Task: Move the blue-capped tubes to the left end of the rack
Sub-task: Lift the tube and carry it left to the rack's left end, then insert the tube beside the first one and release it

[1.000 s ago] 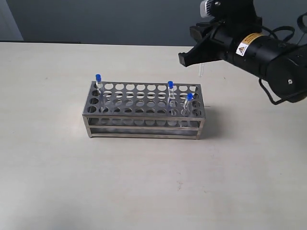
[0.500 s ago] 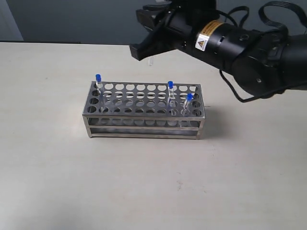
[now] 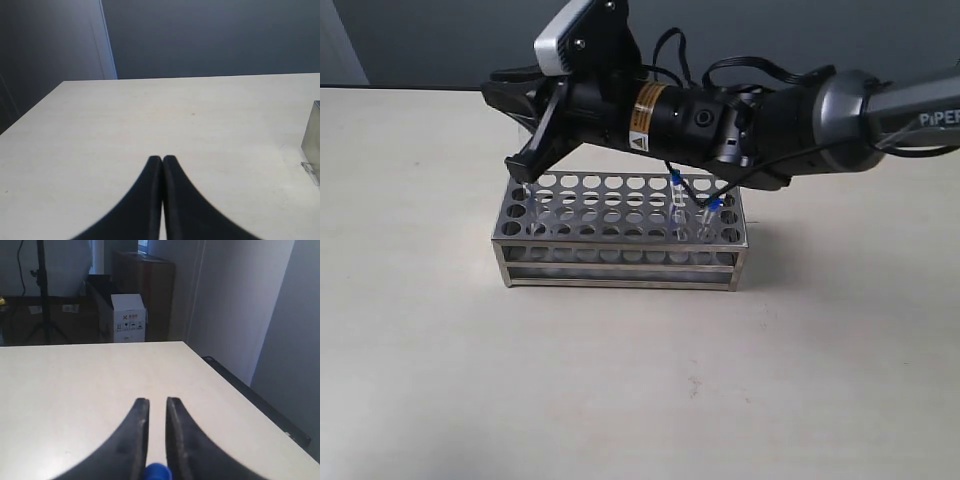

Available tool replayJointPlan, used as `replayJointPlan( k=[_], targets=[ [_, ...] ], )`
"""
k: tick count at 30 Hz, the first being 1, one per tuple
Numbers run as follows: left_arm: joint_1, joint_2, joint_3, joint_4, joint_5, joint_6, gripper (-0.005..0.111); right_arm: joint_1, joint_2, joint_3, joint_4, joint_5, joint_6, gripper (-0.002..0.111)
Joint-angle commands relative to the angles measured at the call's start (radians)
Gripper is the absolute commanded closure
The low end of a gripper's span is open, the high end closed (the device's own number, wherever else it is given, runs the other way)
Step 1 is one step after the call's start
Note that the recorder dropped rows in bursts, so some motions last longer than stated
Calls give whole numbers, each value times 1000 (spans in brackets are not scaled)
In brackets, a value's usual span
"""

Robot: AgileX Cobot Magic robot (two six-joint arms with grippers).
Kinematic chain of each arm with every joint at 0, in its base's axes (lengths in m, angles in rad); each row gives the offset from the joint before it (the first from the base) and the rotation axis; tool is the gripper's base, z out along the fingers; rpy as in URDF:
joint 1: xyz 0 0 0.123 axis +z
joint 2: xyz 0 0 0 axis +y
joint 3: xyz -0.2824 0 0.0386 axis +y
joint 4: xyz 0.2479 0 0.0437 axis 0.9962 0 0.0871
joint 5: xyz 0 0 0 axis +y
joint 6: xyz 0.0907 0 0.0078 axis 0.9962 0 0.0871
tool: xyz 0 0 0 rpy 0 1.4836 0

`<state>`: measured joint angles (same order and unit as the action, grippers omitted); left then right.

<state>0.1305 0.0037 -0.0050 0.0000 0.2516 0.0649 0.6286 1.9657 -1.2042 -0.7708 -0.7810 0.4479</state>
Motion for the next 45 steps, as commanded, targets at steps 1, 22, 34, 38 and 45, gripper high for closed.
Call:
replayJointPlan(
  k=[1,22,34,38,45],
  targets=[
    [5,-4,5,0,-12,-4,106,0,54,-69,-79,-16,53,109],
    [5,-4,5,0,-12,-4,106,0,212,-188,-167,72,105,109],
    [5,-4,5,0,-12,-4,106,0,212,-188,-165,120,102,109],
    [5,-4,5,0,-12,-4,106,0,212,-198,-163,135,94,109],
    [5,-4,5,0,-12,-4,106,0,212,-243,-162,153,107,109]
  ],
)
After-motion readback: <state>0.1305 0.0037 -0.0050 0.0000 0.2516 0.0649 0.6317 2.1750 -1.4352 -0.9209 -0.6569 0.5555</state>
